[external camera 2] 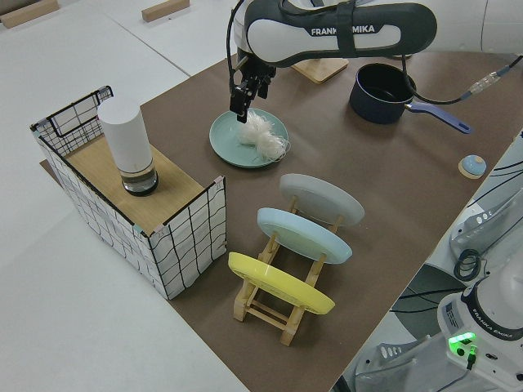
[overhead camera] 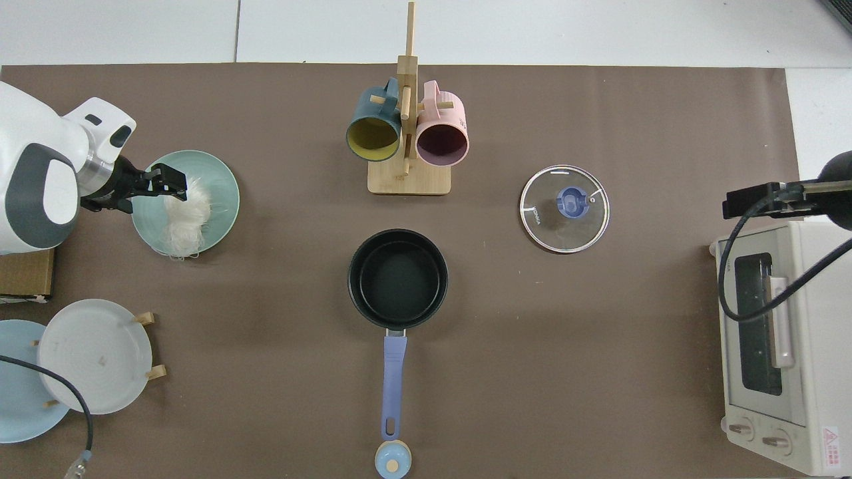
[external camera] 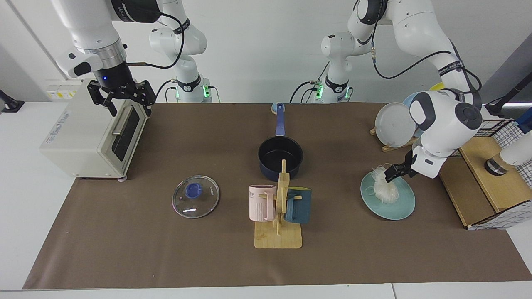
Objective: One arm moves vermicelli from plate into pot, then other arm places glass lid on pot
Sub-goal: 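Reach the left gripper to the vermicelli on the green plate and grasp it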
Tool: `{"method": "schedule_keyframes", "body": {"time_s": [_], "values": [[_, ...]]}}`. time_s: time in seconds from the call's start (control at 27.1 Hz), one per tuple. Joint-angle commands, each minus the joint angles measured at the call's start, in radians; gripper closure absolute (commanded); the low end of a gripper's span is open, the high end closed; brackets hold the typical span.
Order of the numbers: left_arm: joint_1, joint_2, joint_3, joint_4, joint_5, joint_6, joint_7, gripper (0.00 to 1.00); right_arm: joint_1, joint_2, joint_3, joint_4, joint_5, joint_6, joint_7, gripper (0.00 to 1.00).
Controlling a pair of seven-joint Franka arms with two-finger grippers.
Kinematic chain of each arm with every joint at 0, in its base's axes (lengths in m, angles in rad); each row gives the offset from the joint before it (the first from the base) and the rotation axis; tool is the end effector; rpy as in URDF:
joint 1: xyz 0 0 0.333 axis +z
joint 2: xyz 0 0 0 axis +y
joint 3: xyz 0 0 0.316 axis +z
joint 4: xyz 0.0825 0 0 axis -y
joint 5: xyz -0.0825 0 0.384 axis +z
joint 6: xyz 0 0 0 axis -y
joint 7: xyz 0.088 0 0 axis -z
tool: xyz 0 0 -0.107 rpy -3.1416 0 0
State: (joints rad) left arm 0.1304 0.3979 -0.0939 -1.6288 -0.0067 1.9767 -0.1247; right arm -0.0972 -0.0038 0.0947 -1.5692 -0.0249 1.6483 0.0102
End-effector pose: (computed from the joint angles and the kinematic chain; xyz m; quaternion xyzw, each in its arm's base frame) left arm 0.6614 0.0305 0.3871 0.9959 0.0851 -0.0251 0.0202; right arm 0.5614 -0.0038 0.6346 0.9990 -0.0059 0.0415 0.0125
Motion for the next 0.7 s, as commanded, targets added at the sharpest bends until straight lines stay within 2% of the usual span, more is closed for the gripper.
{"method": "schedule_keyframes", "body": {"time_s": [0.0, 0.66], "values": [[-0.018, 0.053, -0.02, 0.027, 0.021, 0.013, -0.021, 0.0, -0.01, -0.01, 0.002, -0.012, 0.022, 0.001, -0.021, 0.0], [-0.011, 0.091, -0.021, -0.037, 0.034, 0.145, 0.04, 0.0, -0.01, -0.01, 0.002, -0.012, 0.022, -0.001, -0.021, 0.0]]}}
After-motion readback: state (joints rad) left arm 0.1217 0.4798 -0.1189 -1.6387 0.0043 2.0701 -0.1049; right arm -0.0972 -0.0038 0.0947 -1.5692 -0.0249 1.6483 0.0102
